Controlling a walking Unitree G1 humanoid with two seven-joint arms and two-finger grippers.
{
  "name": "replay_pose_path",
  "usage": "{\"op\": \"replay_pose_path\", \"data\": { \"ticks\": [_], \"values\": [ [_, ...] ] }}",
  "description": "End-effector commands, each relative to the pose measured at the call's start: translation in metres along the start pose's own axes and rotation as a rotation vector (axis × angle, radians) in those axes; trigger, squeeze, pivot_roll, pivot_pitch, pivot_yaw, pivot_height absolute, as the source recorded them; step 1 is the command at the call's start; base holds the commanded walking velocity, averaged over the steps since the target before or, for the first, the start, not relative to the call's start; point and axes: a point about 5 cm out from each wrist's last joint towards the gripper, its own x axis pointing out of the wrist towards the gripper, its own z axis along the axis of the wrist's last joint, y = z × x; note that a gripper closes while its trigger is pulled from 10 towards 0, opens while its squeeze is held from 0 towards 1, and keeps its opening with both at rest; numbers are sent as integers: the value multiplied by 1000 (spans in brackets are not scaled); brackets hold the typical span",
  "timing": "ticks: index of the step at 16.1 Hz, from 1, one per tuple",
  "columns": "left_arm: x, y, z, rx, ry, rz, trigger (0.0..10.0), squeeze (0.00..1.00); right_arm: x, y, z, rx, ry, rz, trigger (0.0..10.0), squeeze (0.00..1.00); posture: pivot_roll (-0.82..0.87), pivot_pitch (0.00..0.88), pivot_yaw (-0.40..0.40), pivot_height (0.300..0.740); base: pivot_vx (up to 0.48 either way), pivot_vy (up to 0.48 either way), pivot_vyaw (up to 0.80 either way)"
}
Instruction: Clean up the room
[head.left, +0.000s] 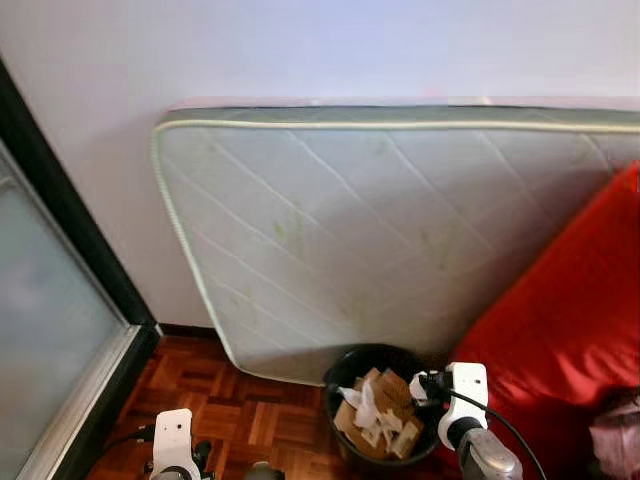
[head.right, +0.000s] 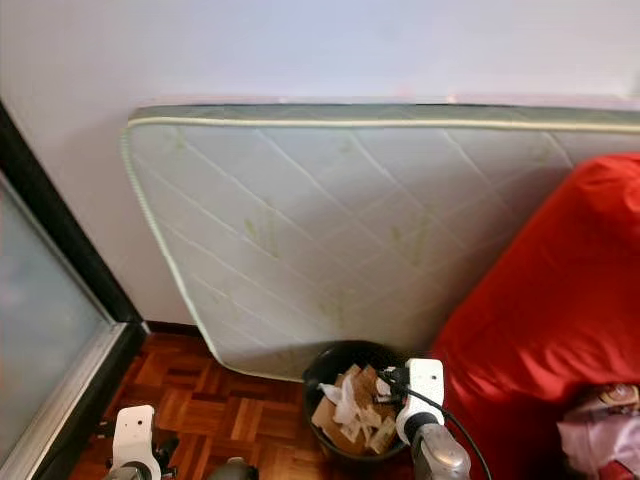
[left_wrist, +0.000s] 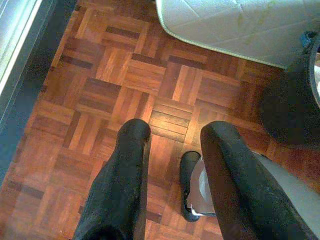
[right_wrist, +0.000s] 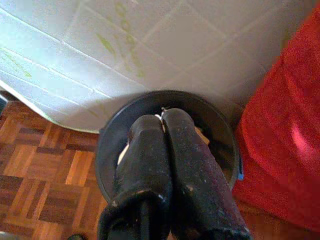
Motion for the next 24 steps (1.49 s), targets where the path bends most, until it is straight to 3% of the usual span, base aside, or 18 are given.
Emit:
{"op": "replay_pose_path", "data": {
  "ticks": [1,9,11,14,20,24],
  "values": [
    [1,1,2,-9,0,12,10000,0,3,3,4,-3,-6,11,10000,0,75,0,23,656,0,0,0],
    [1,-1,4,-20,-16,4,10000,0,2,6,0,-17,23,47,10000,0,72,0,25,656,0,0,0],
    [1,0,4,-16,-14,2,10000,0,3,7,-4,-22,85,39,10000,0,67,0,29,656,0,0,0],
    [1,0,5,-13,-14,-1,10000,0,2,7,-1,-16,27,44,10000,0,64,0,32,636,0,0,0],
    [1,-1,5,-14,-15,0,10000,0,2,10,-3,-40,44,89,10000,0,70,0,25,636,0,0,0],
    [2,-1,5,-9,-12,3,10000,0,1,11,-4,-46,47,110,10000,0,72,0,21,636,0,0,800]
  ]
}}
